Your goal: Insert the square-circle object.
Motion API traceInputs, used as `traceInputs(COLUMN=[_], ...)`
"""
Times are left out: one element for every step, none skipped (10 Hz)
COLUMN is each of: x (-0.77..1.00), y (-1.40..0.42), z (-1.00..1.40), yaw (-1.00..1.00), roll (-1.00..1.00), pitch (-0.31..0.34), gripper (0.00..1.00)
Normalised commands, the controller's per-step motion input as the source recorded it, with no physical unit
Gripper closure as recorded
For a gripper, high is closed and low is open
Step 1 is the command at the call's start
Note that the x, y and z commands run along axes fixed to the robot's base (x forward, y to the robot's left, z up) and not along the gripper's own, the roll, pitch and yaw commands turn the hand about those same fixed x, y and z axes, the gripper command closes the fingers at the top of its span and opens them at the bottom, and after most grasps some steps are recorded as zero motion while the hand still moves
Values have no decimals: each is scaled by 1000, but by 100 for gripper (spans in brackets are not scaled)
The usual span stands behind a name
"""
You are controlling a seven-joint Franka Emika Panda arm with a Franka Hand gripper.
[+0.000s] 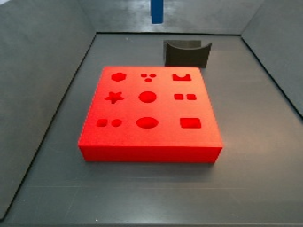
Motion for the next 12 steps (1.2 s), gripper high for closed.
traceInputs(x=[0, -14, -163, -223, -94, 0, 0, 0, 0, 0, -14, -20], y=[-103, -160, -206, -220, -206, -100, -9, 0, 0, 0, 0, 0], z=[-303, -560, -623, -651, -651, -571, -566, -563, -523, -409, -363, -274], yaw=[-86, -303, -514, -731, -860, -1000, -1000, -1000, -1000, -1000, -1000, -1000], roll=[39, 49, 60, 4, 0, 0, 0, 0, 0, 36, 47, 53], pitch=[-26, -74, -44, 0, 0, 0, 0, 0, 0, 0, 0, 0], gripper=[100, 100, 100, 100, 100, 100, 100, 100, 100, 100, 100, 100])
